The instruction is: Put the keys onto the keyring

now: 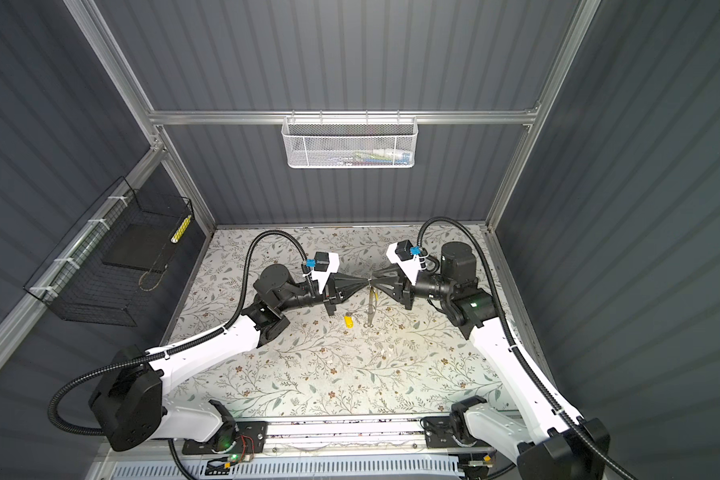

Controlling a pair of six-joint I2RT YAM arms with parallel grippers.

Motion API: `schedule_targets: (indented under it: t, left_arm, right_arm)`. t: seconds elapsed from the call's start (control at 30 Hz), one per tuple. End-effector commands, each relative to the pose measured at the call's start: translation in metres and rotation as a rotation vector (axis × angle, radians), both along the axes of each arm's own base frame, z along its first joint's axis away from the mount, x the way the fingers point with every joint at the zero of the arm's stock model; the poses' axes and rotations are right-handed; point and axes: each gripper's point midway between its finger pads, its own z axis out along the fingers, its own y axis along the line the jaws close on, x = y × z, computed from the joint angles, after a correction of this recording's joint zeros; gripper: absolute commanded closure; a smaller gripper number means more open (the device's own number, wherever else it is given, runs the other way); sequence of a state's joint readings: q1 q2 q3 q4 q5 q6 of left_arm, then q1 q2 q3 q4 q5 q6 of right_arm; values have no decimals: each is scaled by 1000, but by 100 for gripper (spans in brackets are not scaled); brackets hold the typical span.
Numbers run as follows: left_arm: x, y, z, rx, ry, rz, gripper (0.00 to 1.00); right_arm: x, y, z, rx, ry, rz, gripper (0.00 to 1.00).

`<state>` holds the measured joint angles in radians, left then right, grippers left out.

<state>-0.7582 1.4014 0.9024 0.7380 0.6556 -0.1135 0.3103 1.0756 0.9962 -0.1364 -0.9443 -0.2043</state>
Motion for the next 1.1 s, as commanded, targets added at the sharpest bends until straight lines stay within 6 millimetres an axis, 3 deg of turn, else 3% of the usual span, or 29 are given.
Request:
schedule_targets:
  t: [0.0, 0.37, 0.53, 0.67, 0.77, 1.07]
  left_arm:
    - [0, -1, 19, -35, -36, -13, 100]
    - [4, -4, 19, -35, -25, -9, 100]
    - [9, -3, 18, -29, -15, 22, 100]
    - [11, 3, 14, -7, -18, 64, 84]
    - [11, 9, 11, 14, -23, 102, 78]
    - [12, 29, -10, 126, -49, 211, 76]
  right_arm:
    - [-4, 2, 7, 8, -10, 34, 77]
    - [-5, 4, 12, 20, -21, 47, 100]
    - [0, 2, 15, 24, -32, 11, 100]
    - [7, 0, 18, 24, -44, -29, 100]
    - [13, -2, 21, 23, -53, -68, 100]
    - [33, -7, 38, 42, -73, -161, 100]
